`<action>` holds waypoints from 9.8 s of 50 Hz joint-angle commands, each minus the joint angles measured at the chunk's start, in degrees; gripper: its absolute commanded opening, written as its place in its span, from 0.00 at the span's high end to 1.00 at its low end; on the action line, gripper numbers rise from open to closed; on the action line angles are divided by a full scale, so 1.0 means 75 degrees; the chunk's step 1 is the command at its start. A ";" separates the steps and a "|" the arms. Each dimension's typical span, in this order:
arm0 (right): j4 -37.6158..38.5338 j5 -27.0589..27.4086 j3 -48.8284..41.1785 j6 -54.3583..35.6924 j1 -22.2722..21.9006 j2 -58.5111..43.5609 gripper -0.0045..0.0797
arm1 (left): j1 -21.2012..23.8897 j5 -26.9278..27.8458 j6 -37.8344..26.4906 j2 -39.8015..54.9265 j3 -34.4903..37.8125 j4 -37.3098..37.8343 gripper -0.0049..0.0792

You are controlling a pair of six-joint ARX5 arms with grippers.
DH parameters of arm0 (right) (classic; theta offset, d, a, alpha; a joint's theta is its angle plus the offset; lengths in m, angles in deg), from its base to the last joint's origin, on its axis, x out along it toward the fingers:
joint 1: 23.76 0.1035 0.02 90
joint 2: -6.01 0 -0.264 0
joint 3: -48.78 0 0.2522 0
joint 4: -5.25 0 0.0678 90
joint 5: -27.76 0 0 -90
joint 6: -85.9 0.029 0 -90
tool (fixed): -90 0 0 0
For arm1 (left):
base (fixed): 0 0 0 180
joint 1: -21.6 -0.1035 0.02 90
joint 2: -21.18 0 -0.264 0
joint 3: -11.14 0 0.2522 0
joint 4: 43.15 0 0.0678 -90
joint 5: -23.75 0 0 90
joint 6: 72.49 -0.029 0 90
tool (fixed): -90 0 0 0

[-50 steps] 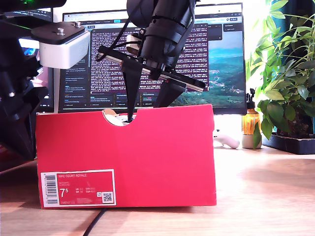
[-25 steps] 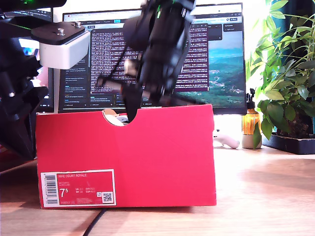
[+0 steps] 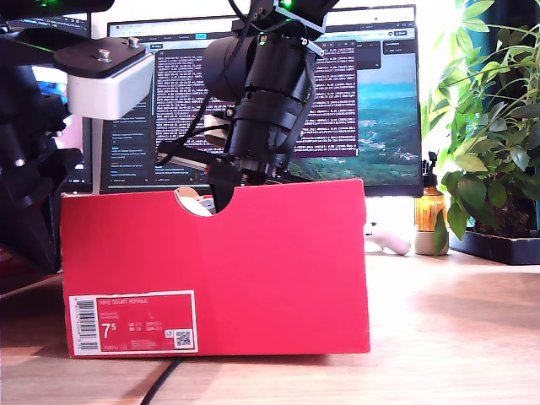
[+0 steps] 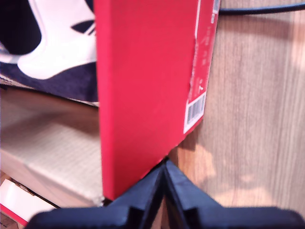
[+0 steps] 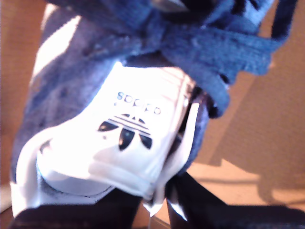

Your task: Pack the blue shoes by picking the first shoe and placing it inside the red shoebox, left side, then picking and rotating the second shoe and placing it in the shoebox

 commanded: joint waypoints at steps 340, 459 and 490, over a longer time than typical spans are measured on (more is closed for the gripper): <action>-0.0909 0.0525 -0.2008 -0.3171 -0.5770 0.5881 0.96 | 0.0009 0.1906 0.0052 0.0085 0.0099 -0.0067 0.96; 0.4435 -0.1046 -0.1996 -1.0646 -0.2349 0.1749 0.96 | 0.0017 0.1457 -0.0361 0.0085 0.0099 -0.0070 0.96; 0.4354 0.0988 -0.1996 -1.0704 -0.1542 0.1749 0.49 | 0.0017 0.1454 -0.0411 0.0085 0.0099 -0.0085 0.96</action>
